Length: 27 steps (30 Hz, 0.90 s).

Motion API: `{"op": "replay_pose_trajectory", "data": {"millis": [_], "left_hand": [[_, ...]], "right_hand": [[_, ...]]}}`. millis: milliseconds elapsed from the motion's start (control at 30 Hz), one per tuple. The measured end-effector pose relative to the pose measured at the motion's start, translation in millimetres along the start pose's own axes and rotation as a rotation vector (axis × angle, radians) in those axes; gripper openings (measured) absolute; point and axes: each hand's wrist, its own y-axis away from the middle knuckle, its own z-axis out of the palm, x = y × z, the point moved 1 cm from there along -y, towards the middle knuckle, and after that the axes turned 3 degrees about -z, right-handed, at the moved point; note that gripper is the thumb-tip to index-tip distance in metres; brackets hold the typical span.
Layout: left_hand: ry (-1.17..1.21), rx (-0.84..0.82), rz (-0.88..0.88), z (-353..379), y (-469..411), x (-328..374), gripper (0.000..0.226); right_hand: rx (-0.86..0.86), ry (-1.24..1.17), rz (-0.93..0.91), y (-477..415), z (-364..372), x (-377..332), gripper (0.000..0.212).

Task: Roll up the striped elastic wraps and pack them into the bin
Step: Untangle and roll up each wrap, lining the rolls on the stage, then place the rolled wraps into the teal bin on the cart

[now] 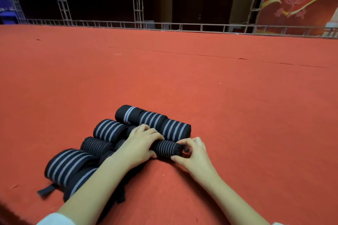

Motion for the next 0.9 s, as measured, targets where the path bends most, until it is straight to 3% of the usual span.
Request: {"op": "replay_pose_trajectory", "data": {"millis": [233,367,433,500,667,900], "left_hand": [[-0.097,-0.074,0.029,-9.5,0.4,3.9,0.069],[0.075,-0.066,0.092,-20.9,-6.5,12.6,0.068],[0.160,-0.089,0.102,-23.9,-13.6,22.6,0.064],[0.176,-0.153,0.097,-21.6,-19.7,31.2,0.065],[0.201,-0.260,0.070,-12.2,-23.5,26.5,0.059],[0.042,-0.306,0.130,-2.2,-19.3,24.7,0.067]], "right_hand": [[-0.173,0.029,-0.021,-2.6,-15.1,-7.5,0.049],[0.047,-0.180,-0.059,-19.4,-43.9,-9.7,0.015],[0.089,-0.160,-0.058,-36.4,-52.9,-11.4,0.012],[0.010,-0.096,-0.041,-55.1,-51.7,-12.1,0.018],[-0.309,0.072,0.136,-87.8,-24.0,-14.1,0.057],[-0.448,0.184,0.230,-100.6,-18.1,-22.6,0.063]]}}
